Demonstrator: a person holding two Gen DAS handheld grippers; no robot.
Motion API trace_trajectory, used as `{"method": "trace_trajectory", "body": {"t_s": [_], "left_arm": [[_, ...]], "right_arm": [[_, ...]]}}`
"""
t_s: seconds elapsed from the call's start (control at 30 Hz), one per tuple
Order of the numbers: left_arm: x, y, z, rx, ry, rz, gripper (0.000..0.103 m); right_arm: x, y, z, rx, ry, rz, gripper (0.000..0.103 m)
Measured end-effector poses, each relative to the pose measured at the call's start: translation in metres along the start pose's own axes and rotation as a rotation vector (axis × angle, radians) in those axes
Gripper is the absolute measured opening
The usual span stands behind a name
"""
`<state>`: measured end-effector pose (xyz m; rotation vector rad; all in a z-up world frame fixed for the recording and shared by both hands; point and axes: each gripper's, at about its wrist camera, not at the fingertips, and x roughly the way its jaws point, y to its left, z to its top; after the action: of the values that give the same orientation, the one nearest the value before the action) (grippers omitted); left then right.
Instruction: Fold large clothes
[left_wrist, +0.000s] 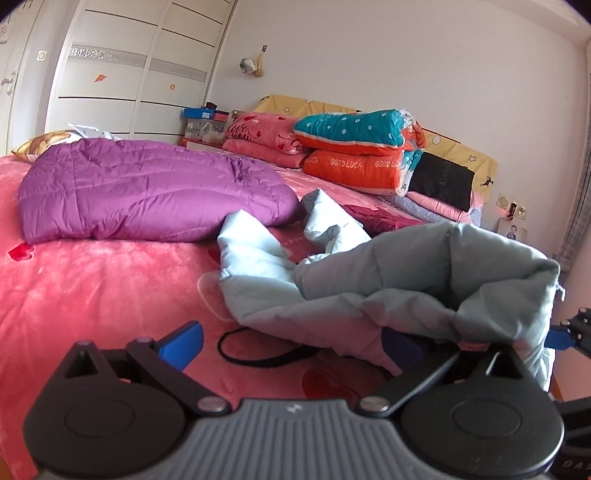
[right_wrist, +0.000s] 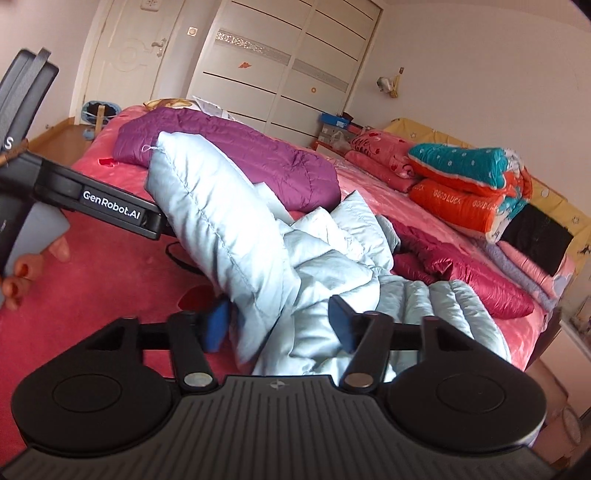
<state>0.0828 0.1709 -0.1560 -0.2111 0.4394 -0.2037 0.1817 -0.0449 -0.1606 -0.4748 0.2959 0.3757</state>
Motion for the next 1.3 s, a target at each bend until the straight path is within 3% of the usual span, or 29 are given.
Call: {"method": "trace_trajectory", "body": {"t_s": [0.07, 0.1, 0.3, 0.37, 0.43, 0.53, 0.7, 0.8, 0.97, 1.1, 1.3], "left_arm": [[-0.001, 0.004, 0.000, -0.026, 0.001, -0.002, 0.102], [-0.003, 0.006, 0.000, -0.043, 0.002, -0.003, 0.102], [-0.004, 0.005, -0.004, -0.049, -0.005, 0.001, 0.102], [-0.004, 0.004, -0.005, -0.049, 0.004, 0.001, 0.102], [-0.004, 0.004, -0.005, -0.046, 0.005, 0.005, 0.102], [-0.007, 0.005, -0.003, -0.051, -0.006, 0.016, 0.102], [-0.017, 0.010, 0.002, -0.089, -0.042, 0.059, 0.102], [-0.020, 0.012, 0.004, -0.096, -0.046, 0.090, 0.102], [-0.021, 0.006, 0.006, -0.094, -0.033, 0.125, 0.102], [-0.018, -0.008, 0.013, -0.074, -0.028, 0.116, 0.102], [-0.001, -0.040, 0.026, -0.037, -0.008, 0.082, 0.102]], "right_arm": [[0.011, 0.004, 0.002, -0.024, -0.008, -0.004, 0.090], [0.017, 0.008, 0.002, -0.047, -0.016, -0.009, 0.102], [0.060, 0.019, -0.001, -0.156, -0.072, -0.033, 0.100], [0.067, 0.018, -0.002, -0.167, -0.099, -0.044, 0.086], [0.077, 0.009, 0.003, -0.146, -0.101, -0.038, 0.051], [0.087, -0.013, 0.010, -0.081, -0.103, -0.012, 0.035], [0.082, -0.052, 0.027, 0.029, -0.155, -0.017, 0.026], [0.078, -0.095, 0.039, 0.162, -0.193, -0.052, 0.026], [0.075, -0.205, 0.038, 0.555, -0.245, -0.088, 0.026], [0.089, -0.296, 0.002, 0.846, -0.250, -0.169, 0.026], [0.106, -0.381, -0.059, 1.047, -0.153, -0.366, 0.026]]}}
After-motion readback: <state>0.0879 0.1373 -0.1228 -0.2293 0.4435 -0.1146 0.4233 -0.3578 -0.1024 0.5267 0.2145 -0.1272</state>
